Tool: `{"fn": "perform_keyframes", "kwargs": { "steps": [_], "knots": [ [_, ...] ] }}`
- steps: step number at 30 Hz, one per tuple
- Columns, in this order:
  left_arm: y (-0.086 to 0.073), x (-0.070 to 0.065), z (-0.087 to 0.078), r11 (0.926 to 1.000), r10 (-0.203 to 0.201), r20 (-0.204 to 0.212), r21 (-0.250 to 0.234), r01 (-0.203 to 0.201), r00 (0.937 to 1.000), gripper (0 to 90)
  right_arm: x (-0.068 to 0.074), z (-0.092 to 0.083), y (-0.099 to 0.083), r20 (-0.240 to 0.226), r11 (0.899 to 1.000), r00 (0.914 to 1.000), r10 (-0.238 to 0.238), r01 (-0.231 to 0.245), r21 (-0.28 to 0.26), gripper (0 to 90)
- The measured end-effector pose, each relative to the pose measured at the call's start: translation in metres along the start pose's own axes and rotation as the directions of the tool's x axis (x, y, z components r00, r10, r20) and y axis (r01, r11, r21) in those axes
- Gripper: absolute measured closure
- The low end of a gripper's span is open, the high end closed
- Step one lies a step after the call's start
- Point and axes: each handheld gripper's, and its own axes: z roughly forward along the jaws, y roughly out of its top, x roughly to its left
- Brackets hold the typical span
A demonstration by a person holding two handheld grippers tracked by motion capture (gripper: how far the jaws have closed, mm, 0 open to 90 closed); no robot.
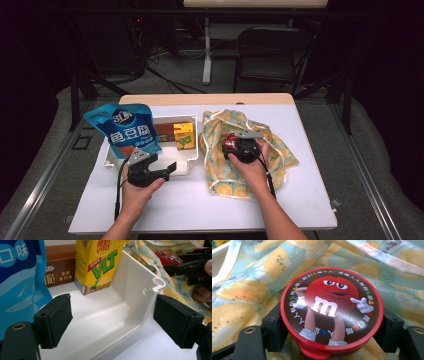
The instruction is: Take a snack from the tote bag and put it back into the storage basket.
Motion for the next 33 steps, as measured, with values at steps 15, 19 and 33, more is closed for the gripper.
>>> {"fn": "perform_keyframes", "kwargs": {
  "steps": [15, 19, 33],
  "knots": [
    [-0.001, -0.002, 0.002, 0.9999, 0.009, 0.001, 0.013, -0.009, 1.0, 15.6, -0.005, -0.014, 0.016, 0.016, 0.999, 0.9996, 0.025, -0.025, -0.033, 24.5],
    [-0.001, -0.002, 0.002, 0.9999, 0.01, 0.006, 0.011, -0.01, 0.9999, 15.5, -0.005, -0.02, 0.021, 0.017, 0.999, 0.9996, 0.022, -0.021, -0.044, 24.6],
    [0.002, -0.009, 0.002, 0.9989, 0.041, 0.025, -0.023, -0.04, 0.9989, 14.4, 0.011, -0.045, 0.042, -0.016, 0.996, 0.9998, 0.015, -0.016, -0.086, 24.7]
  ]
}}
